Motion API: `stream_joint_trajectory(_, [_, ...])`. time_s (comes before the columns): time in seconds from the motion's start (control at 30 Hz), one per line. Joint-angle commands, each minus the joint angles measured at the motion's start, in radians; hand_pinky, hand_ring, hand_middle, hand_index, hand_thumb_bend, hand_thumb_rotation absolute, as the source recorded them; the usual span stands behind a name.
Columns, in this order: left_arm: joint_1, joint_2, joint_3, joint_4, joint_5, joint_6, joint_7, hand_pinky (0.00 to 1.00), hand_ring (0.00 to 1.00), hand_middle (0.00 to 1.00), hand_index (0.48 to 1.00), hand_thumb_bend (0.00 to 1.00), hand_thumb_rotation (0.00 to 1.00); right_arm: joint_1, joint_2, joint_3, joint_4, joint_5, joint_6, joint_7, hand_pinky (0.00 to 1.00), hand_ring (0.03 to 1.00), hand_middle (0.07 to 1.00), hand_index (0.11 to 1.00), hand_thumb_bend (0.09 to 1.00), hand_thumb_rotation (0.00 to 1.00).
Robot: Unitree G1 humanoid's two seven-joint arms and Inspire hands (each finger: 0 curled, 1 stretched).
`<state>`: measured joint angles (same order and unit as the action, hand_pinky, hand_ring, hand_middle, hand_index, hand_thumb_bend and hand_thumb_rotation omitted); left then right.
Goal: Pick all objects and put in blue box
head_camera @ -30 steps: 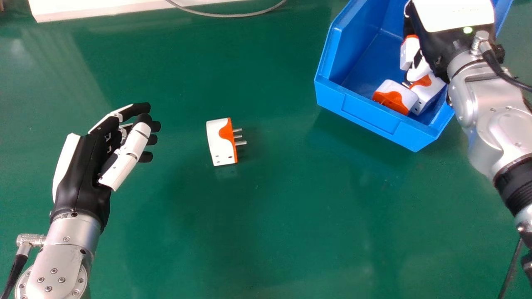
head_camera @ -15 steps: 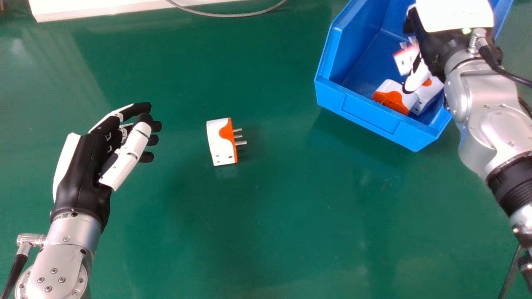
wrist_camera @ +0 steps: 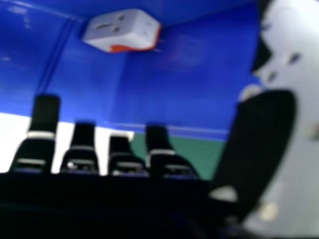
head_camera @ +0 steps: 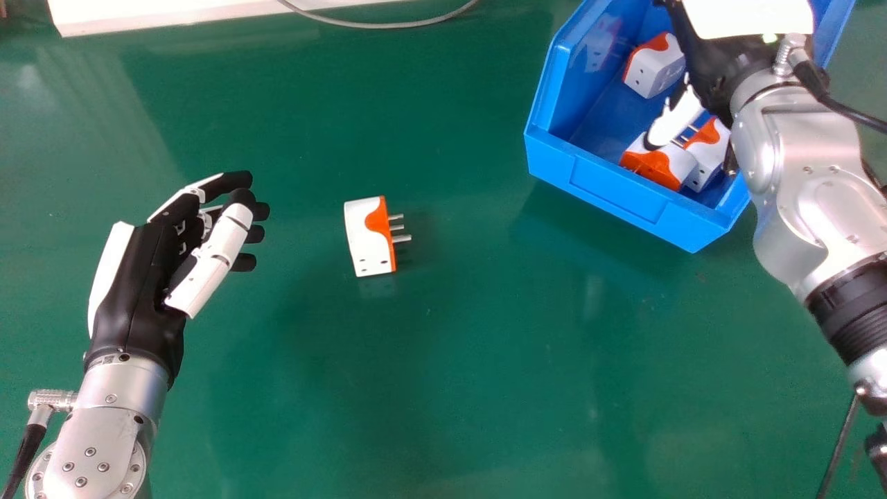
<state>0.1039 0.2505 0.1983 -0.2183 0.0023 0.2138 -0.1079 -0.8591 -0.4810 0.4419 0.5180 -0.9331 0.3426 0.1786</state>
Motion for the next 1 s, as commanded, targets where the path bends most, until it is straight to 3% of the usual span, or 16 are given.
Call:
stream_joint_trajectory(0.0, [0.002, 0.003, 0.003, -0.021, 0.001, -0.007, 0.004, 0.64, 0.71, 0.72, 0.786, 0.36, 0.64, 0.006, -0.024, -0.020, -0.096, 0.002, 0.019, 0.033, 0.80, 0.954, 0.997, 0.927, 0.770, 0.20])
stream_joint_trajectory(0.37, [0.001, 0.005, 0.014, -0.022, -0.017, 0.003, -0.008, 0.64, 0.71, 0.72, 0.784, 0.37, 0.64, 0.205, -0.073, -0.086, -0.590, -0.023, 0.103, 0.244, 0.68, 0.871, 0.947, 0.855, 0.760, 0.10])
stream_joint_trajectory(0.5, [0.003, 0.006, 0.017, -0.026, -0.020, 0.006, -0.012, 0.64, 0.71, 0.72, 0.783, 0.37, 0.64, 0.330, -0.064, -0.150, -0.804, -0.016, 0.143, 0.298, 0.56, 0.849, 0.933, 0.839, 0.603, 0.05])
stream_joint_trajectory(0.8, [0.010, 0.001, 0.018, -0.044, -0.018, 0.014, -0.014, 0.64, 0.71, 0.72, 0.781, 0.38, 0.63, 0.598, -0.014, -0.210, -1.147, -0.035, 0.157, 0.333, 0.63, 0.796, 0.882, 0.786, 0.770, 0.08])
stream_joint_trajectory(0.97, [0.011, -0.003, 0.016, -0.055, -0.023, 0.020, -0.016, 0.64, 0.71, 0.72, 0.780, 0.38, 0.63, 0.692, 0.011, -0.199, -1.236, -0.053, 0.109, 0.318, 0.64, 0.785, 0.872, 0.775, 0.795, 0.10])
